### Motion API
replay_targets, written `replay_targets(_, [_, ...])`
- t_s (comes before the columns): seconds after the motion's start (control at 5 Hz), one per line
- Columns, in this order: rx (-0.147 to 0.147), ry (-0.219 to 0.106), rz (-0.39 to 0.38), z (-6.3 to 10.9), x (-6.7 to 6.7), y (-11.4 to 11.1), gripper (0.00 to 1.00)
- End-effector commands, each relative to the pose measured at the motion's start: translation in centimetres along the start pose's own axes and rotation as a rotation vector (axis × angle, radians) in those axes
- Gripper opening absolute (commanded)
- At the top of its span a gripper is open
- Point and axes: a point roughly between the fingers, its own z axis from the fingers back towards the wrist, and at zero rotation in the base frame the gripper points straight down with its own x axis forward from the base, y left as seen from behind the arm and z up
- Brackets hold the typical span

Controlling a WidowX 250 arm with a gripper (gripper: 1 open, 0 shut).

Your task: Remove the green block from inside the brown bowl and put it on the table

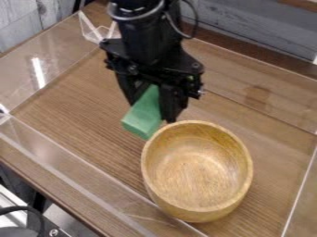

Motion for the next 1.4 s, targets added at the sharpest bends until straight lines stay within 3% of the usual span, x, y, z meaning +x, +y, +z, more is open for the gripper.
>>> replay_targets(0.0, [0.0,-0.039,-0.002,0.8,0.2,0.5,0.0])
replay_targets(0.6, [0.006,-0.056,0.015,-0.6,0.0,2.8,0.0])
replay_targets(1.2, [0.012,-0.08,0.028,-2.5,0.7,4.9,0.0])
